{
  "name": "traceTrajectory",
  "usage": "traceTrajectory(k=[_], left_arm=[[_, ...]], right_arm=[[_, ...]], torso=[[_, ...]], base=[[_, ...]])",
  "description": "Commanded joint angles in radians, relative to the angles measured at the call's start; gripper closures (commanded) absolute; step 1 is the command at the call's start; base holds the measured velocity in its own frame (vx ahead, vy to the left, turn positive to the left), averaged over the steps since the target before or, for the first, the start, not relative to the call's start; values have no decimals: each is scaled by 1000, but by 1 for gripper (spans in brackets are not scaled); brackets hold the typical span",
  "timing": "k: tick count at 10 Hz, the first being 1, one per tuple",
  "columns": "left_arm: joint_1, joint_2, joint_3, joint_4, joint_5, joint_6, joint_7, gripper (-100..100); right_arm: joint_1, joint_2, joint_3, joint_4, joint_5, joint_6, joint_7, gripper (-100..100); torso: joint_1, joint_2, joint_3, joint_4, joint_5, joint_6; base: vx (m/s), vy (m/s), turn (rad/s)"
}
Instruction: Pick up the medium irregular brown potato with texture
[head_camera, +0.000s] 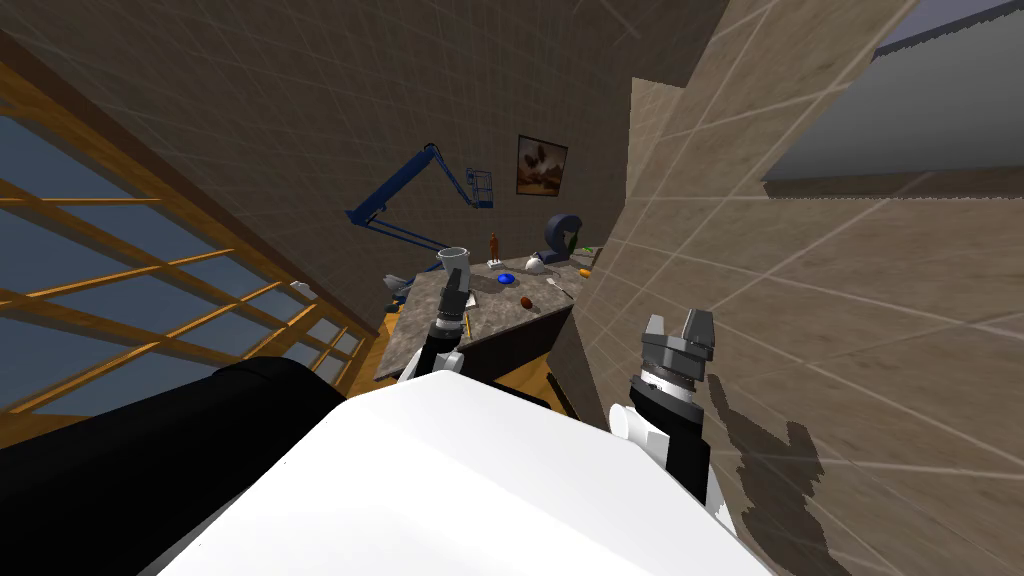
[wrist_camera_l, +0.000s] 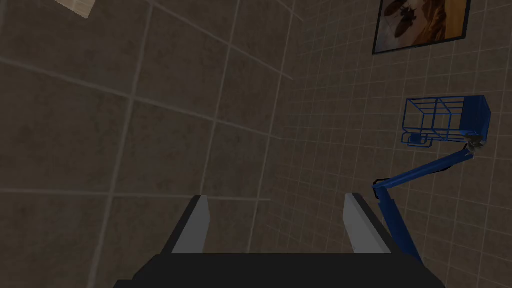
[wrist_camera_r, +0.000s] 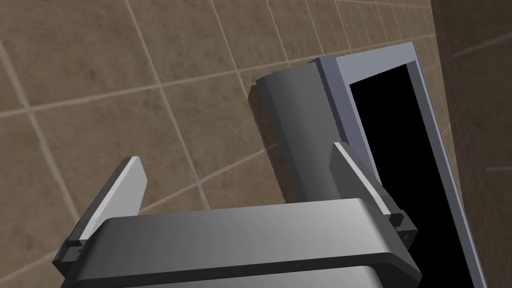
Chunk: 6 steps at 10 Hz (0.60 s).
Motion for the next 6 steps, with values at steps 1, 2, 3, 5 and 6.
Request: traceTrajectory(k=[1, 2, 3, 5, 6], left_arm=[[-13, 32, 7, 7, 5, 41, 8, -100], [-19, 43, 9, 10, 8, 62, 11, -100], [-26, 55, 12, 14, 12, 86, 14, -100], [-46, 79, 19, 25, 20, 143, 21, -100], [-58, 91, 22, 31, 24, 172, 23, -100]], right_arm=[[0, 0, 0, 0, 0, 0, 0, 0], [0, 0, 0, 0, 0, 0, 0, 0], [0, 0, 0, 0, 0, 0, 0, 0], [0, 0, 0, 0, 0, 0, 0, 0], [0, 0, 0, 0, 0, 0, 0, 0]], torso=[[0, 0, 0, 0, 0, 0], [-3, 3, 1, 0, 0, 0], [-6, 5, 3, 1, -1, 0], [-5, 2, 1, 1, -1, 0], [-4, 0, 0, 0, -1, 0]], base=[[-59, -47, -11], [-80, -113, -21], [-60, -112, -14], [-10, -62, -40], [16, -43, -49]])
